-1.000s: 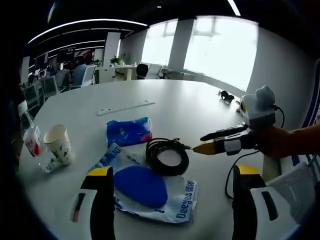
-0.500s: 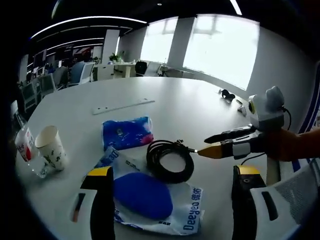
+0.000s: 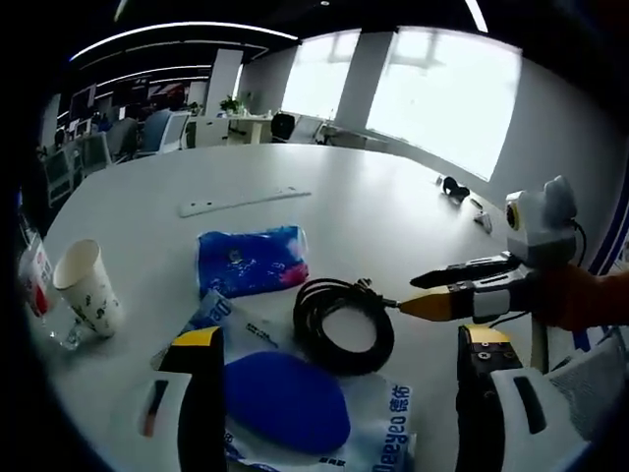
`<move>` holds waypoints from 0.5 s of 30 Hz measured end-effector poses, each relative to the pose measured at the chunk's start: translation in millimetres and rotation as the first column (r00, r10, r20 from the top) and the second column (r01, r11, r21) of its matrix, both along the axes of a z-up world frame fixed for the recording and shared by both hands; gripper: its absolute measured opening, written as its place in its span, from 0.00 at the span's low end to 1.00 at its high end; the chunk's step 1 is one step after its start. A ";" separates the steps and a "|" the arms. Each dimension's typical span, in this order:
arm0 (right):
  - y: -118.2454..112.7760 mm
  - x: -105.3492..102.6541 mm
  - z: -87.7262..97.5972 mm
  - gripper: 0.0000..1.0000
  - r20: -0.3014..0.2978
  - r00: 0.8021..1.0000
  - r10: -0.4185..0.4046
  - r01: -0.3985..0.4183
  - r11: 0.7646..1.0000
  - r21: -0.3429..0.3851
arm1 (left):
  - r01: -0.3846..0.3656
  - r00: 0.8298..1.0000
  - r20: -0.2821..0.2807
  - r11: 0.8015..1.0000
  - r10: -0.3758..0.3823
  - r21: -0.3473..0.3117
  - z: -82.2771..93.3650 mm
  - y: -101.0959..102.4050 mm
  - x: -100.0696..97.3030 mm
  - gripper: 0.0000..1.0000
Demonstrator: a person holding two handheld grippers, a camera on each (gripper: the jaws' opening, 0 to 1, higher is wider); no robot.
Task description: Arrange the tabletop items into an orderly group along one side of the table until the central work area is clear of visible clutter.
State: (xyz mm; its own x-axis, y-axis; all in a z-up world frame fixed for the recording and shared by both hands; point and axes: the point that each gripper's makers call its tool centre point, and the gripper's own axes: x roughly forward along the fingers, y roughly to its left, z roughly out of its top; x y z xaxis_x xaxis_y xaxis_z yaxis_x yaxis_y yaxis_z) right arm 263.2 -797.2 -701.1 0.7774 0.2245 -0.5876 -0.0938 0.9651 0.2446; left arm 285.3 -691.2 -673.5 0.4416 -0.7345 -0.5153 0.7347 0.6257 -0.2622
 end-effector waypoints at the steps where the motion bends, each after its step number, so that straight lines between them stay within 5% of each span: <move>1: 0.6 0.9 0.2 0.39 0.001 1.000 -0.002 0.002 1.000 0.007 | 0.000 1.000 -0.002 1.000 0.000 -0.003 -0.2 -0.9 0.9 1.00; 15: 3.4 6.4 -4.3 0.39 -0.005 1.000 -0.001 0.001 1.000 0.003 | -0.022 0.999 -0.040 1.000 0.021 -0.003 -13.8 -7.5 12.4 0.97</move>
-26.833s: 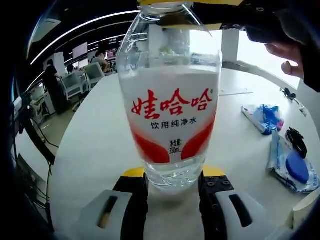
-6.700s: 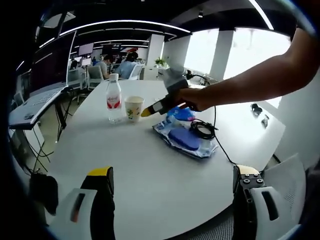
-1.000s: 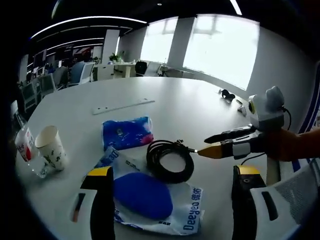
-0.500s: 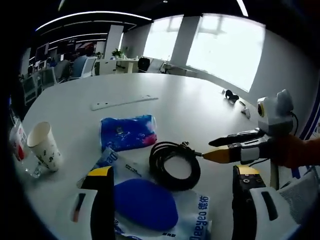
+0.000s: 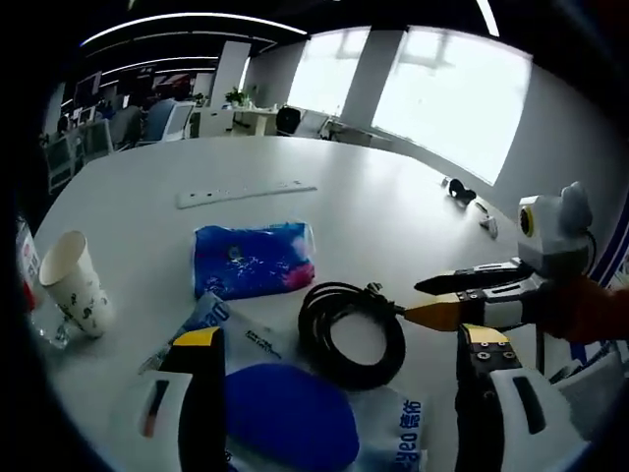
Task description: Arrange the tabletop items into an orderly group along one side of the table until the central work area is clear of visible clutter.
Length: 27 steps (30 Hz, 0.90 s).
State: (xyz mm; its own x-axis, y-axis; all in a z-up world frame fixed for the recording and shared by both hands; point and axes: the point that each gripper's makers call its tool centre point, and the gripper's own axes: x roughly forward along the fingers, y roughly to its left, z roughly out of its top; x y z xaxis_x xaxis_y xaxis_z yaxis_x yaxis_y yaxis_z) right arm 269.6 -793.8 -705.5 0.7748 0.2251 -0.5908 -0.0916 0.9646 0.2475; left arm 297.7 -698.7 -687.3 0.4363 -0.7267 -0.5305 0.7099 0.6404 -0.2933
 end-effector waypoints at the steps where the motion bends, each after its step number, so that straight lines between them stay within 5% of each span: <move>1: -0.5 0.0 -0.9 0.39 -0.002 1.000 -0.002 0.002 1.000 0.004 | 0.000 1.000 -0.002 1.000 0.000 0.001 -0.8 -0.2 0.2 0.96; 27: -1.9 10.4 -9.3 0.38 -0.017 1.000 -0.022 0.022 1.000 0.022 | -0.006 0.999 -0.032 0.999 0.007 0.047 -24.5 -10.7 17.1 0.93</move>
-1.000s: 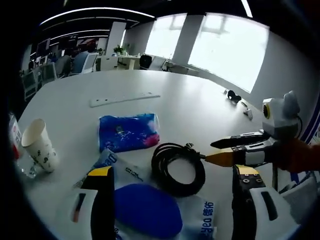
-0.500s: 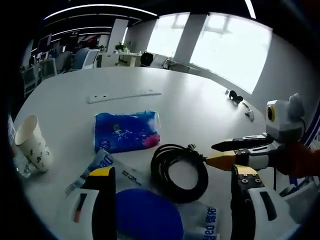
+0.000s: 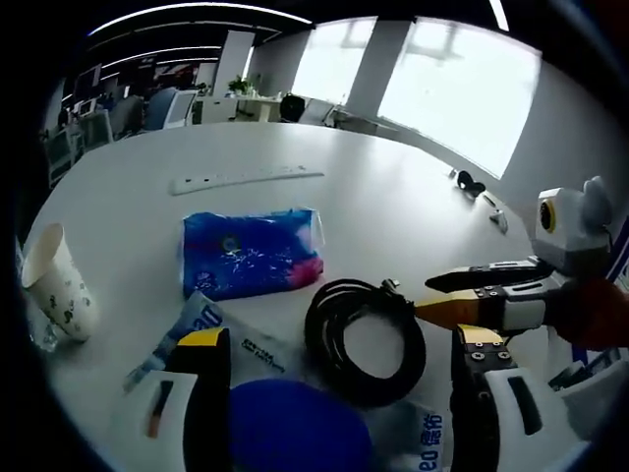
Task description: Arrange the tabletop items into an orderly group along one side of the table until the central work area is clear of visible clutter.
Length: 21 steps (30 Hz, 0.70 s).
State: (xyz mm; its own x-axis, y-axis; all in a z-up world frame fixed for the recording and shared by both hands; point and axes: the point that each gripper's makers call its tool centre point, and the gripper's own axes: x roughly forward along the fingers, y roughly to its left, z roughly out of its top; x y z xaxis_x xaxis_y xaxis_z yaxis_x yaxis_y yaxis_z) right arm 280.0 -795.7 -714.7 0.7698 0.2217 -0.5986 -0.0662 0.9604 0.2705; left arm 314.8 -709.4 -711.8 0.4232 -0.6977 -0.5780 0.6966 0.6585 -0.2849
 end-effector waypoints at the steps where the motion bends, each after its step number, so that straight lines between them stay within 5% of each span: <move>1: 0.7 0.4 -0.8 0.38 -0.004 1.000 0.004 -0.004 1.000 -0.004 | -0.004 1.000 0.001 1.000 0.004 0.000 -0.7 0.6 1.9 0.93; 21: 6.1 8.1 -6.3 0.36 -0.022 1.000 0.006 -0.006 1.000 -0.010 | -0.032 0.999 -0.001 0.999 0.032 0.024 -9.4 0.3 10.7 0.88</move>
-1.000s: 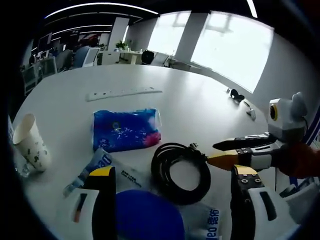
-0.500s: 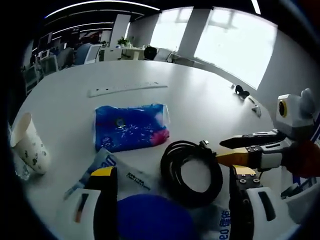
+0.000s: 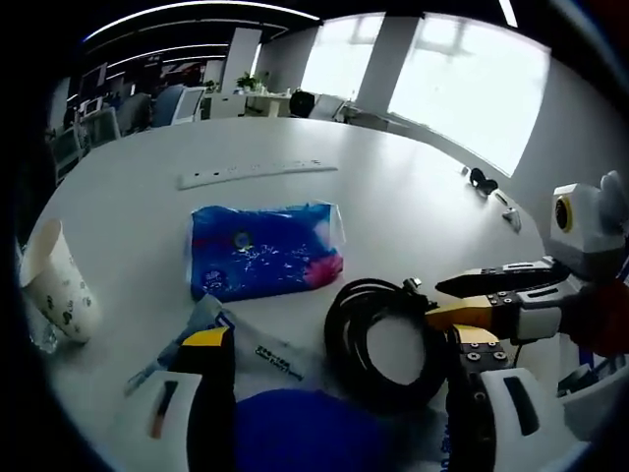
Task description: Arrange the tabletop items into an orderly group along one side of the table until the central work area is clear of visible clutter.
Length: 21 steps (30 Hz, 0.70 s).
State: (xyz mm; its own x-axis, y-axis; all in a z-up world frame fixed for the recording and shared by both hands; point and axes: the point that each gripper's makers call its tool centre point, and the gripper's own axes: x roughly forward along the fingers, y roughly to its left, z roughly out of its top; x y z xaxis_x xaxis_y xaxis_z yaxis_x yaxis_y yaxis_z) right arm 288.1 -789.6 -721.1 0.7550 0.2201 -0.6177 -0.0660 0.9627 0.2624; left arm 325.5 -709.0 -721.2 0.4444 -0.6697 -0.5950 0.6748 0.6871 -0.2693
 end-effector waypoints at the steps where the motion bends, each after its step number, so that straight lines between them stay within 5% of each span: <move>1: 0.0 0.0 -0.3 0.36 -0.004 1.000 -0.001 0.001 1.000 0.001 | 0.001 1.000 0.001 1.000 -0.001 0.001 -0.3 -0.1 0.2 0.88; 21: -0.6 0.7 -4.9 0.36 -0.018 1.000 -0.007 0.007 1.000 0.001 | 0.003 0.999 0.050 0.997 -0.006 0.072 -7.7 0.0 3.8 0.79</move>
State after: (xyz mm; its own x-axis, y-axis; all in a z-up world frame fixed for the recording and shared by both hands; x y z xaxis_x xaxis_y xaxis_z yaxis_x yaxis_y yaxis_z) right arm 288.8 -790.2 -726.0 0.7450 0.2159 -0.6312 -0.0546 0.9627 0.2649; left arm 329.4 -709.0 -728.9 0.4719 -0.6283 -0.6185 0.6894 0.7002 -0.1854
